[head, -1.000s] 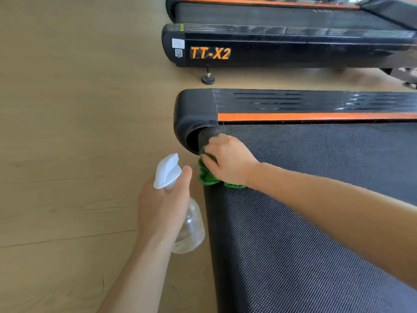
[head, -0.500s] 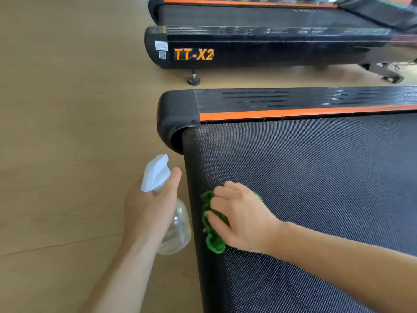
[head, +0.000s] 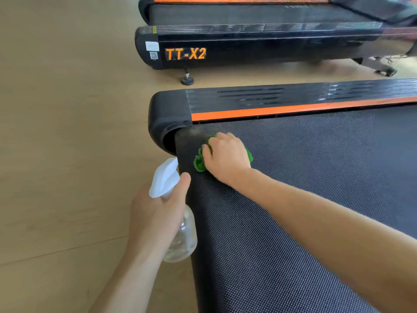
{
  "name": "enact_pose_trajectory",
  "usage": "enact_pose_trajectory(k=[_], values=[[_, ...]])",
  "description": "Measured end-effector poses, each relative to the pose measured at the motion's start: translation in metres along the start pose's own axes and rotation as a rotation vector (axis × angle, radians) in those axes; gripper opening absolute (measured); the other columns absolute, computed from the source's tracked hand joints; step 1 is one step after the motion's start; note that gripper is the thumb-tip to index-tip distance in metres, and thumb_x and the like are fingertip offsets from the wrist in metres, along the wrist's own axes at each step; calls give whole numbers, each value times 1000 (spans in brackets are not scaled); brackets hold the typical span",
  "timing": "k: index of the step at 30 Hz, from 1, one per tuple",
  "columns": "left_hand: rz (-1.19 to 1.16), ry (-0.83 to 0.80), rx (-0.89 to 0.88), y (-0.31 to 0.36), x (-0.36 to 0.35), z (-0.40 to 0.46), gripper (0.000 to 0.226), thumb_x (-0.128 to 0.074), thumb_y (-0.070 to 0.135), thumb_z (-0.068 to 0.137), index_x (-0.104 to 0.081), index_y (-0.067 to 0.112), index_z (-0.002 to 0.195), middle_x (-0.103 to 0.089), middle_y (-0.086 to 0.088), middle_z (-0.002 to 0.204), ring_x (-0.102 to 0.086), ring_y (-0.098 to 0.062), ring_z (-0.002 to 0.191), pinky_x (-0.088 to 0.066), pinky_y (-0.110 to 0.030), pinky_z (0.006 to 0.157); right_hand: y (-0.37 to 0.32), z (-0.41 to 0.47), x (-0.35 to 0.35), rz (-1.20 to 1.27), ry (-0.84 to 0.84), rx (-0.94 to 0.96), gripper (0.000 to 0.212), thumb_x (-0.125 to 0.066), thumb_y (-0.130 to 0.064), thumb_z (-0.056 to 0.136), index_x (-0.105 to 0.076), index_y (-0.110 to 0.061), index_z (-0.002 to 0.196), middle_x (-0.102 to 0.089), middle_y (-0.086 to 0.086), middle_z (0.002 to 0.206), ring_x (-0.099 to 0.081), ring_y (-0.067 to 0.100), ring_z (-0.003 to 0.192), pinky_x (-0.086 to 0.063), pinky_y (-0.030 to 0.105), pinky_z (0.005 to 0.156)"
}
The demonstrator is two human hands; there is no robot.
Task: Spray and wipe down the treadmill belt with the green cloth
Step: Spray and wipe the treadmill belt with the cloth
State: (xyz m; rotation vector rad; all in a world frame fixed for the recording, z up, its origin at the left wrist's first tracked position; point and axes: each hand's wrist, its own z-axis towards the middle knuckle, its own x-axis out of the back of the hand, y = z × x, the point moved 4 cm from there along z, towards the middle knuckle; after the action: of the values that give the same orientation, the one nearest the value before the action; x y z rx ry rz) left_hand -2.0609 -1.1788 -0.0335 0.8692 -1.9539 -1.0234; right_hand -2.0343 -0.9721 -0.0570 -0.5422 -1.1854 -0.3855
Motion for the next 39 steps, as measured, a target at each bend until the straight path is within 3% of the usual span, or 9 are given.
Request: enact_pose_trajectory(k=[6,9,12,16,24,28,31,34,39], values=[[80,-73,-34,7,-6,-11,54,-70,58,87,-74,5,96,-75,-14,95,-62,-20,68,-47,-33,63,-5,-155,47,181,-131,335,34,-48,-34,99,-54,-16,71,-50,0,76,-45,23,71,-40,35,69],[97,-162,-77,11,-11,-22,42,-70,58,87,-77,17,82,-77,2,79,-66,-12,72,-47,-32,66,13,-142,47,102,-113,476,34,-46,-34,99,-55,-15,72,-53,3,77,-47,25,71,-41,36,71],[131,-227,-96,13,-13,-33,37,-70,58,87,-77,23,80,-74,20,71,-68,-9,73,-47,-31,67,56,-69,35,-40,-4,198,36,-45,-33,97,-64,-9,78,-61,11,81,-58,34,79,-50,41,74],[121,-229,-120,17,-12,-42,35,-71,58,87,-78,25,80,-78,13,79,-71,-13,80,-51,-34,76,85,-41,32,-120,-35,-198,41,-42,-37,99,-69,-7,92,-66,13,98,-59,38,97,-48,43,84],[123,-288,-118,16,-35,-69,38,-73,60,84,-79,23,80,-79,4,86,-70,-17,78,-54,-35,77,48,-249,94,132,-168,364,31,-47,-34,100,-49,-20,72,-48,-2,78,-45,22,72,-41,34,70],[146,-308,-130,16,-49,-80,39,-75,63,80,-81,25,81,-80,10,84,-73,-13,84,-55,-34,81,71,-234,91,75,-149,561,33,-46,-32,101,-52,-18,72,-51,1,78,-47,24,71,-41,33,71],[137,-307,-154,19,-52,-82,42,-70,68,72,-80,28,80,-80,8,85,-75,-18,88,-56,-39,85,114,-149,70,-67,5,240,45,-36,-41,95,-62,-12,73,-59,8,77,-58,34,74,-52,42,71],[101,-304,-154,22,-52,-84,35,-73,59,86,-80,25,86,-80,9,88,-75,-18,92,-55,-37,84,145,-104,63,-125,56,-176,50,-33,-41,91,-68,-8,79,-65,11,85,-62,38,86,-51,43,76],[96,-305,-125,20,-57,-82,37,-72,62,77,-80,26,82,-81,8,89,-76,-26,96,-58,-46,96,96,-183,71,21,21,47,39,-40,-40,93,-59,-16,69,-57,4,74,-55,30,72,-47,39,68]])
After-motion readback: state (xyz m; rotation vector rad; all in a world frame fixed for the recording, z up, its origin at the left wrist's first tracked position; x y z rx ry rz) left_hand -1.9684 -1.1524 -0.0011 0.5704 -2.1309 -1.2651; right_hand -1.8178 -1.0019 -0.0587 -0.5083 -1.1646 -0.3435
